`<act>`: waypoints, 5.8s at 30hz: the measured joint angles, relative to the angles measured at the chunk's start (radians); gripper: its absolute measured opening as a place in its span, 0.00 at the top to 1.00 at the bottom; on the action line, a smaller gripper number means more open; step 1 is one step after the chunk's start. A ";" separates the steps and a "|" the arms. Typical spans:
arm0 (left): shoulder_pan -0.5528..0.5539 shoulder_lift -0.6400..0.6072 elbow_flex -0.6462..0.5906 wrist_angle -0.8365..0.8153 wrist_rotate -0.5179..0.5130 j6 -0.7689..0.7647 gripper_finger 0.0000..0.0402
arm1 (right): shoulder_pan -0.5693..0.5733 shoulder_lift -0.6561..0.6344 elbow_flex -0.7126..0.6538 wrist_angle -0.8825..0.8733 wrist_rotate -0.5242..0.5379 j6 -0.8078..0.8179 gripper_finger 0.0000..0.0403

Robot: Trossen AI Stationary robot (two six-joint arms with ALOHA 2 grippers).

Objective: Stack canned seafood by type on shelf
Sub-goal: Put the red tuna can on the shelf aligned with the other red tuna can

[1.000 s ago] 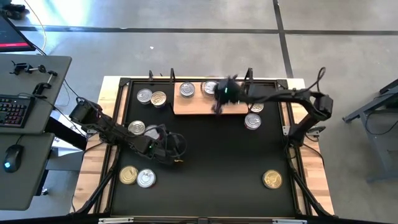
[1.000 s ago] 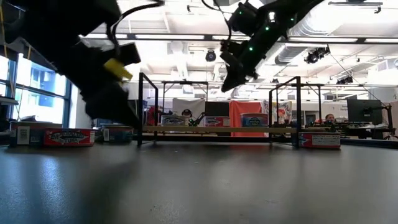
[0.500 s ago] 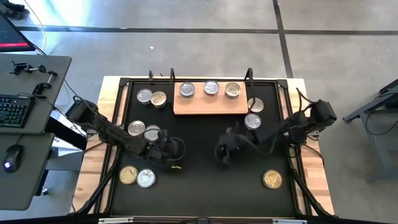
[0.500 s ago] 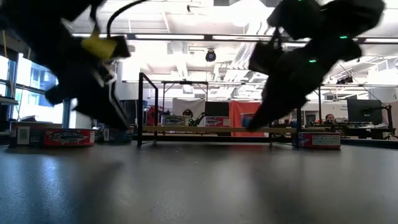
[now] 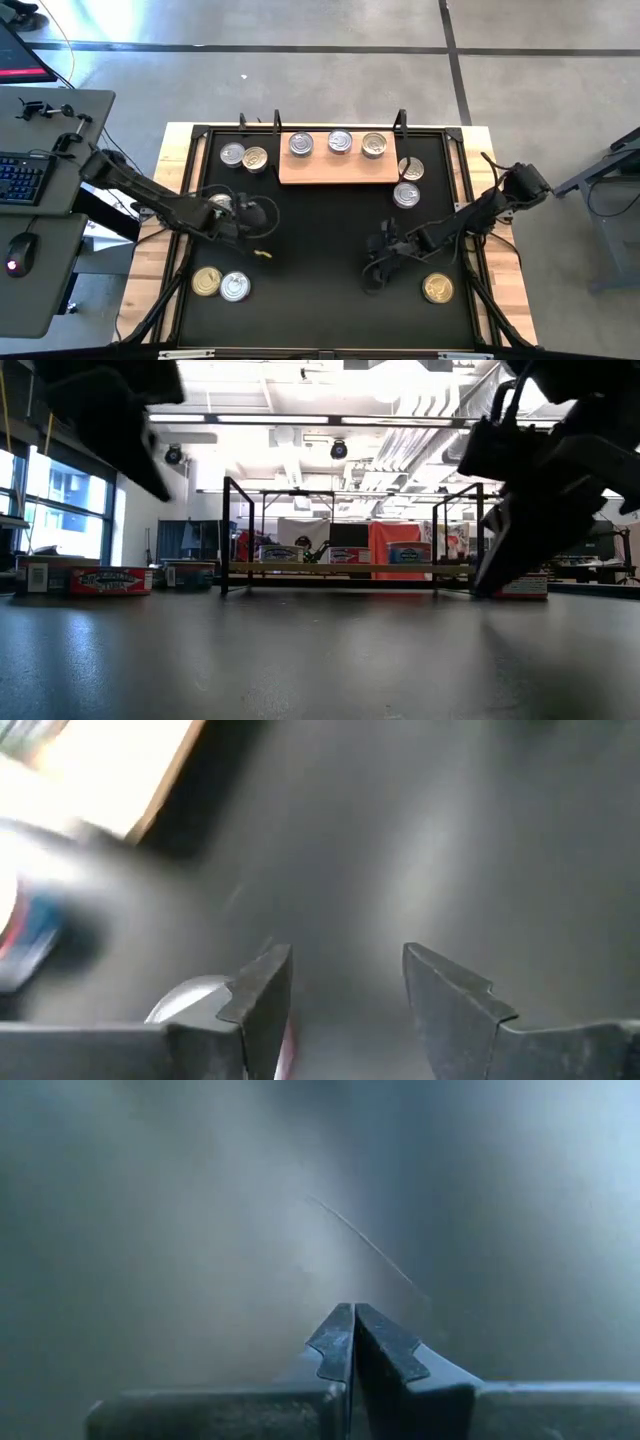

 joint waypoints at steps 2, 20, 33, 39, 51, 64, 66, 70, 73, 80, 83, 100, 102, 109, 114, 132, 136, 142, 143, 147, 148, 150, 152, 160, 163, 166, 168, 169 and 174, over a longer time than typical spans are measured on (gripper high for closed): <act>-0.010 -0.019 0.013 -0.122 -0.001 -0.071 0.55 | 0.008 -0.001 0.000 -0.009 0.033 0.011 0.99; 0.013 -0.017 -0.274 0.048 0.026 -0.047 0.62 | -0.012 0.000 0.000 0.001 0.211 -0.039 0.99; 0.014 -0.014 -0.324 0.410 0.126 0.186 0.98 | -0.019 0.000 0.002 0.352 0.264 -0.440 0.99; 0.019 0.024 -0.324 0.733 0.136 0.239 1.00 | -0.044 0.000 0.002 0.434 0.261 -0.561 0.90; -0.014 0.089 -0.227 0.658 0.224 0.466 1.00 | -0.099 0.000 0.002 0.452 0.153 -0.582 0.42; -0.060 0.202 -0.174 0.511 0.091 0.545 0.71 | -0.099 0.000 0.002 0.452 0.150 -0.583 0.39; -0.055 0.247 -0.174 0.514 0.080 0.546 0.70 | -0.099 0.000 0.002 0.452 0.150 -0.583 0.39; -0.041 0.307 -0.168 0.536 0.052 0.513 0.80 | -0.099 0.000 0.002 0.452 0.150 -0.583 0.39; -0.036 0.321 -0.168 0.548 0.050 0.498 0.93 | -0.099 0.000 0.002 0.452 0.147 -0.584 0.39; -0.004 0.319 -0.176 0.722 0.071 0.546 0.99 | -0.099 0.001 0.002 0.484 0.092 -0.699 0.39; 0.033 0.320 -0.177 0.826 0.126 0.584 1.00 | -0.099 0.000 0.002 0.508 0.078 -0.772 0.39; 0.217 0.319 -0.176 1.127 0.376 0.634 1.00 | -0.161 0.103 0.012 0.609 -0.007 -1.080 0.39; 0.223 0.321 -0.176 1.140 0.378 0.634 1.00 | -0.173 0.134 0.034 0.615 -0.007 -1.102 0.39; 0.229 0.341 -0.175 1.154 0.377 0.635 1.00 | -0.206 0.208 0.134 0.582 -0.010 -1.147 0.39; 0.229 0.345 -0.175 1.173 0.374 0.635 1.00 | -0.215 0.249 0.196 0.480 -0.009 -1.195 0.39; 0.227 0.322 -0.170 1.160 0.309 0.641 1.00 | -0.190 0.279 0.254 0.384 0.190 -1.073 0.71; 0.224 0.276 -0.174 1.000 0.257 0.589 1.00 | -0.175 0.175 0.254 0.193 0.334 -0.973 0.71; 0.217 0.247 -0.174 0.872 0.167 0.519 1.00 | -0.231 0.052 0.254 0.033 0.553 -0.932 0.71; 0.213 0.246 -0.175 0.867 0.161 0.519 1.00 | -0.251 0.051 0.254 0.030 0.559 -0.946 0.71; 0.198 0.245 -0.174 0.881 0.130 0.518 1.00 | -0.347 0.084 0.254 0.060 0.553 -0.990 0.71; 0.193 0.245 -0.174 0.885 0.118 0.519 1.00 | -0.373 0.100 0.254 0.069 0.547 -1.004 0.71; 0.185 0.245 -0.174 0.899 0.096 0.518 1.00 | -0.419 0.135 0.254 0.099 0.516 -1.031 0.71; 0.179 0.245 -0.174 0.901 0.082 0.515 1.00 | -0.456 0.168 0.253 0.136 0.487 -1.064 0.71; 0.172 0.245 -0.174 0.914 0.078 0.495 1.00 | -0.519 0.220 0.254 0.219 0.385 -1.111 0.62; 0.169 0.245 -0.174 0.911 0.078 0.494 1.00 | -0.525 0.220 0.253 0.212 0.350 -1.106 0.44; 0.168 0.245 -0.174 0.908 0.078 0.494 1.00 | -0.526 0.220 0.253 0.215 0.353 -1.084 0.31; 0.168 0.245 -0.174 0.908 0.078 0.494 1.00 | -0.526 0.220 0.253 0.214 0.356 -1.080 0.27; 0.168 0.245 -0.174 0.908 0.078 0.494 1.00 | -0.526 0.220 0.253 0.214 0.357 -1.080 0.27; 0.168 0.245 -0.174 0.908 0.079 0.494 1.00 | -0.540 0.220 0.312 0.135 0.308 -1.018 0.28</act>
